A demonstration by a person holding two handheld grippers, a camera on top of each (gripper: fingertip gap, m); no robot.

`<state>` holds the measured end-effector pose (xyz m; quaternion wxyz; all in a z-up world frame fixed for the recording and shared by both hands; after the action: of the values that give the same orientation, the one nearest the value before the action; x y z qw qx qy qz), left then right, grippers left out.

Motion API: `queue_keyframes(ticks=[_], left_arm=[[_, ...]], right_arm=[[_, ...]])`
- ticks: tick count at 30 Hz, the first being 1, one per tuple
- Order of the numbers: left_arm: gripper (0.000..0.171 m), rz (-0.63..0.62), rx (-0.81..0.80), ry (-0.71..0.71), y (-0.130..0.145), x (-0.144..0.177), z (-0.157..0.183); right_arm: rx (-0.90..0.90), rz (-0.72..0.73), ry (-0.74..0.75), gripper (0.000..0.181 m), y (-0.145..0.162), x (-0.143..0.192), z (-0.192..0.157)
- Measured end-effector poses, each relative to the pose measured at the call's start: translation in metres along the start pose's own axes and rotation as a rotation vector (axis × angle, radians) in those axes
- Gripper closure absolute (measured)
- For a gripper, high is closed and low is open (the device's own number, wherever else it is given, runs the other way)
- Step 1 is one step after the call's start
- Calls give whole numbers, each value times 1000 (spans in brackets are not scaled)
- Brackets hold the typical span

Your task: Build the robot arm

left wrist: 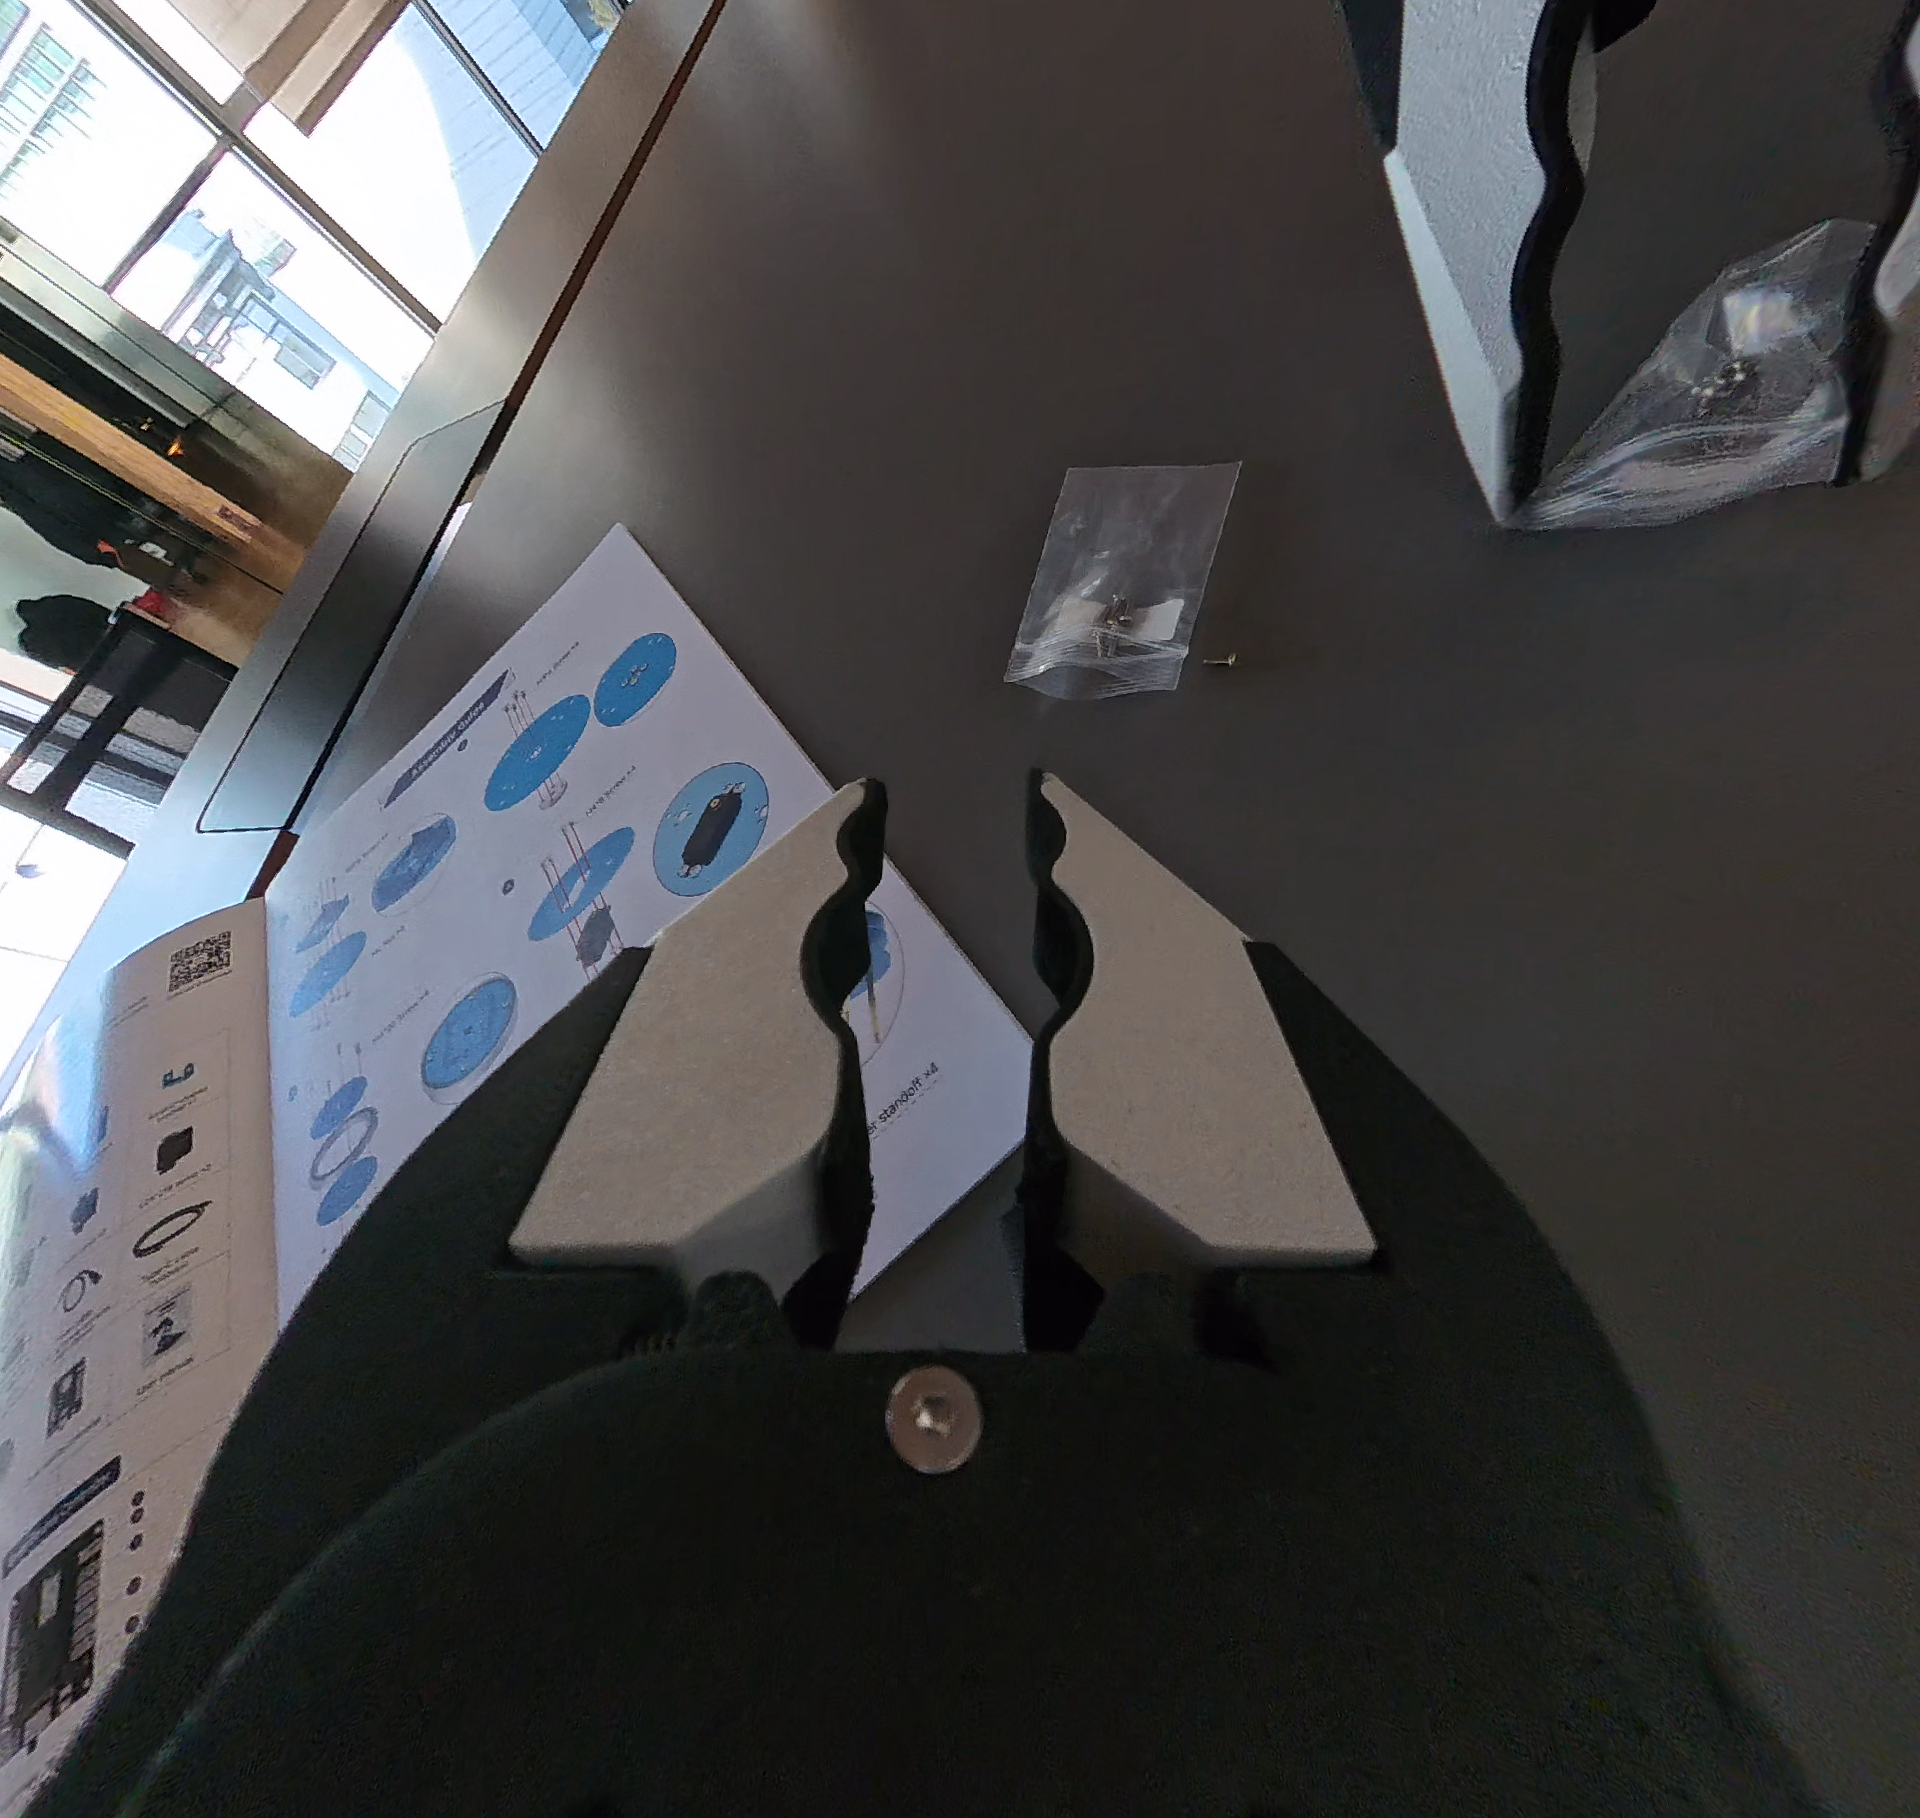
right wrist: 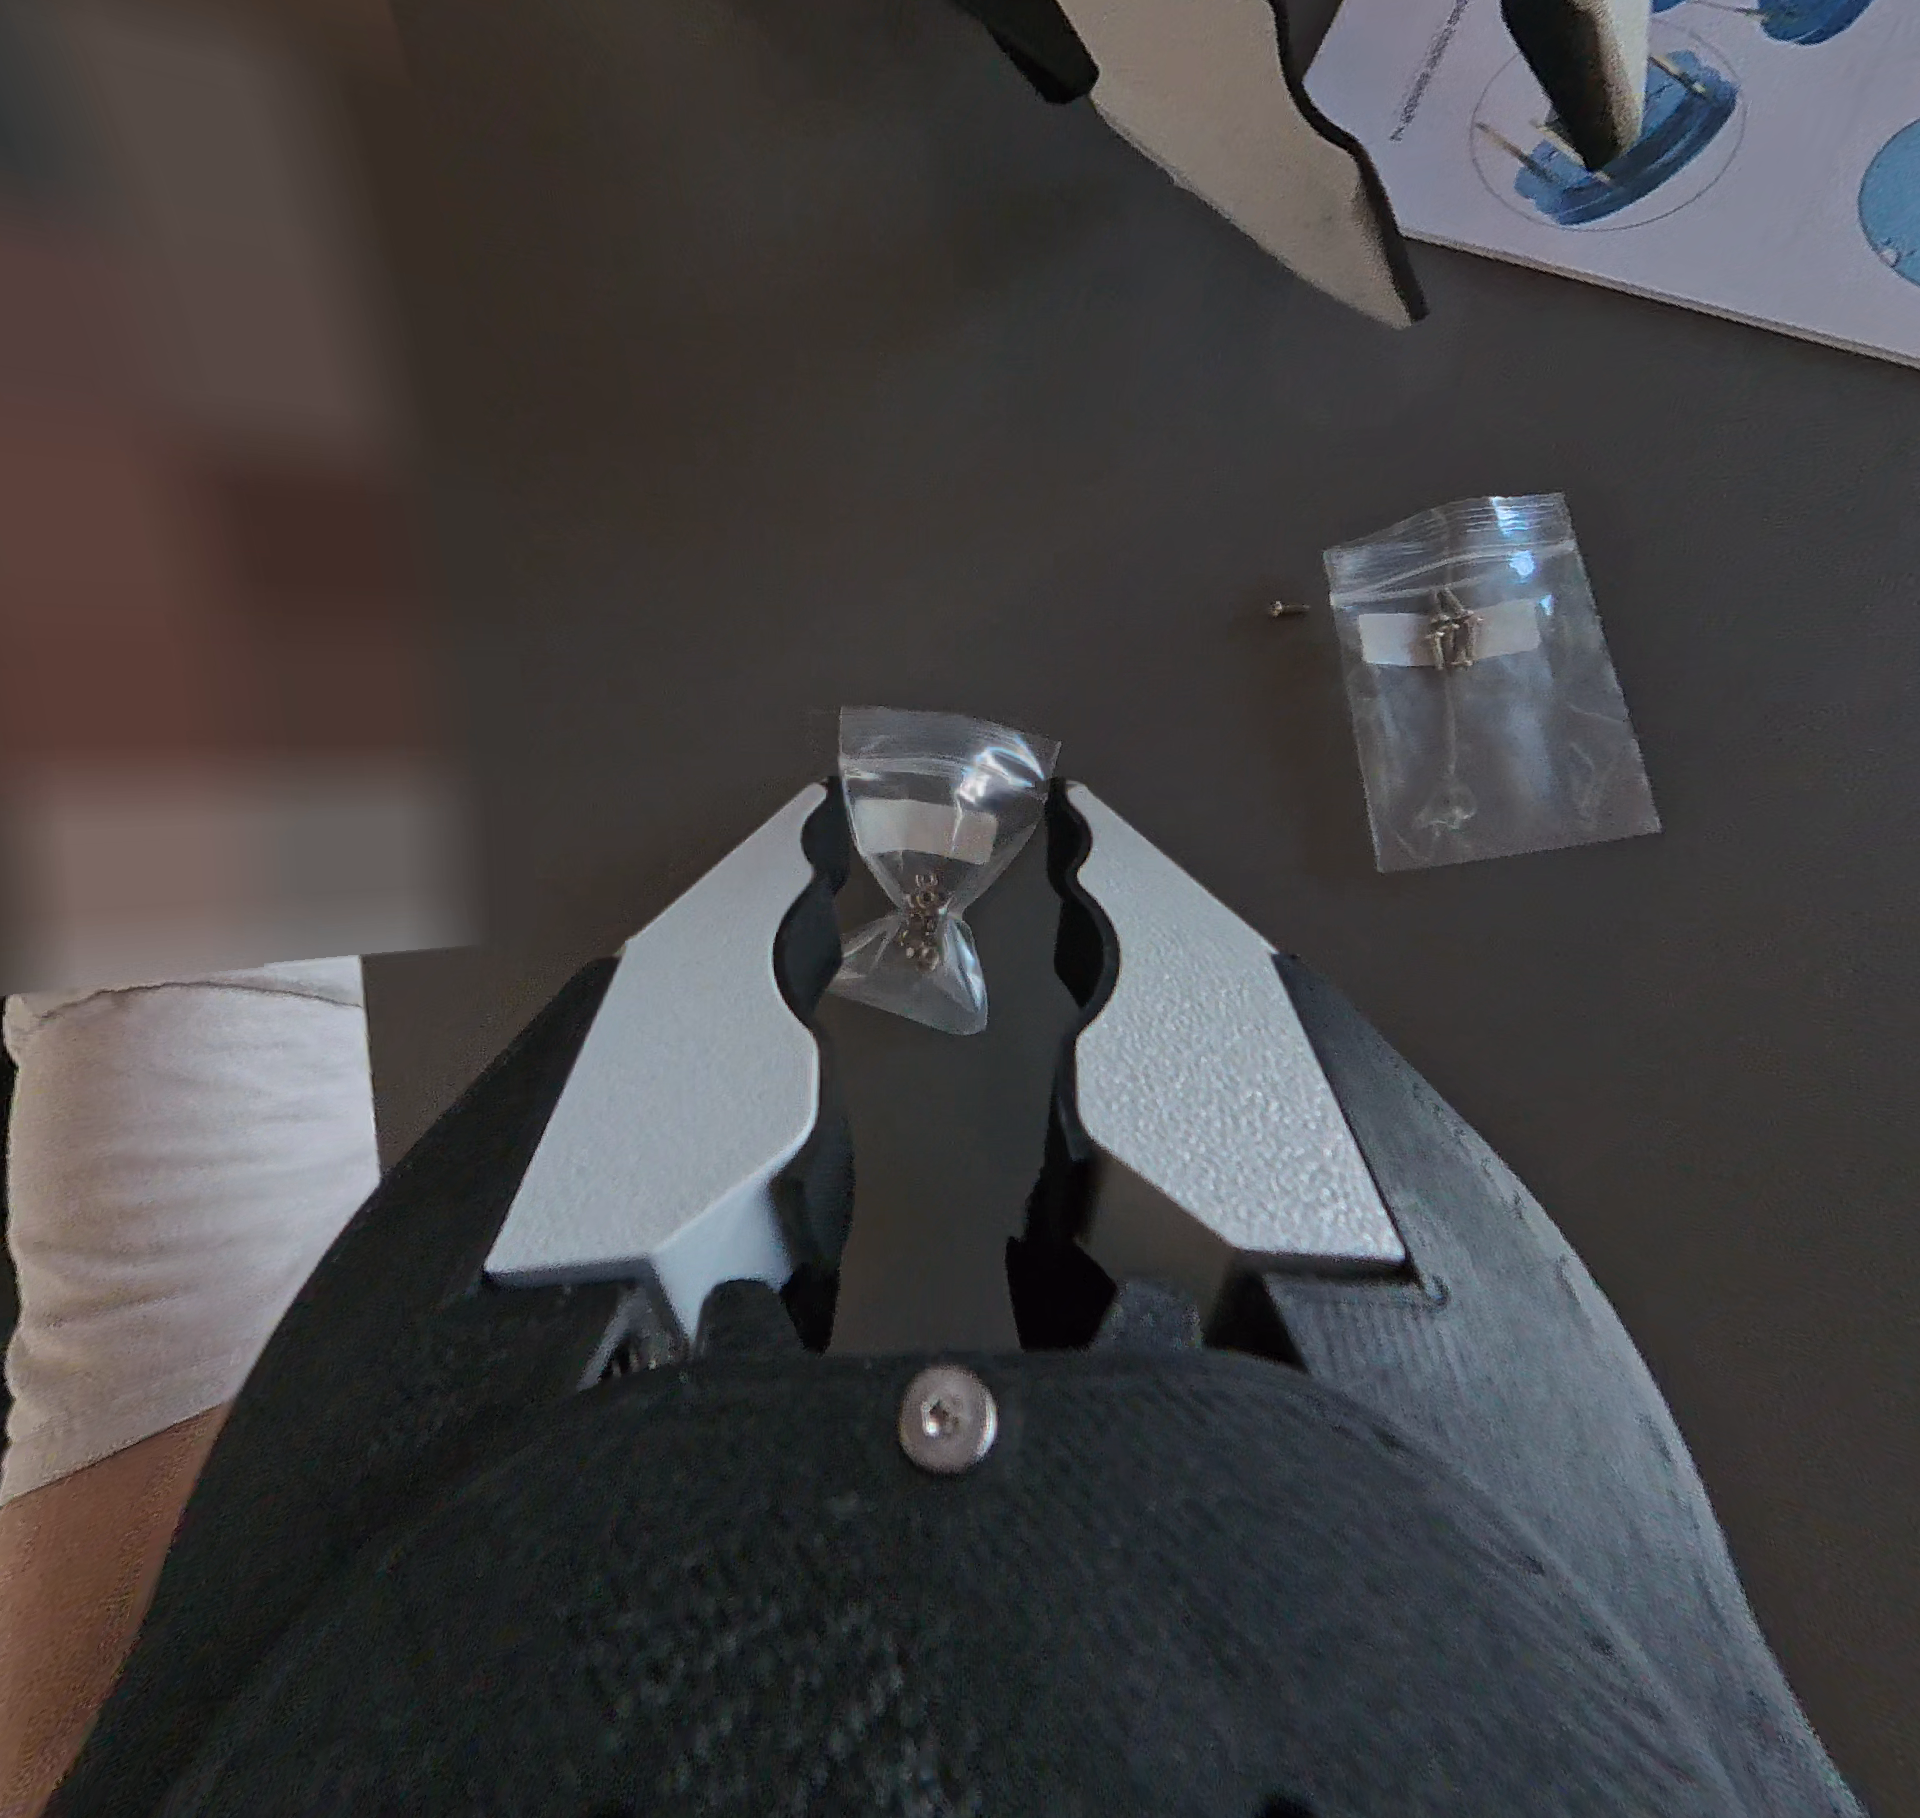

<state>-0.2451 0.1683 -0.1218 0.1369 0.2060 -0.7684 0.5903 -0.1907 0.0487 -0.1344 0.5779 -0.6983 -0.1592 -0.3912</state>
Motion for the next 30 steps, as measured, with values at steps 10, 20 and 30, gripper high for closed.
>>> queue_keyframes(ticks=[10,20,30], left_arm=[[147,-1,0,1,0,0,-1],[147,-2,-1,1,0,0,-1],[147,-3,-3,-3,1,0,-1]], right_arm=[[138,-95,61,155,3,1,2],[215,-334,109,157,2,3,10],[243,-366,99,158,-1,0,8]])
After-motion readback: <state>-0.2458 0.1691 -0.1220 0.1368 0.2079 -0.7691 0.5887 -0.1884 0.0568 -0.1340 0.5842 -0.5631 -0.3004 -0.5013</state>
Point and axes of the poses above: each gripper's, where its closed fingertips meet, x back along the fingers, y out of its underside, z = x × y across the jaws, the point moved 3 cm from there along x, back along the fingers, and after that the axes turned 13 degrees about x, right-handed, at the moved point
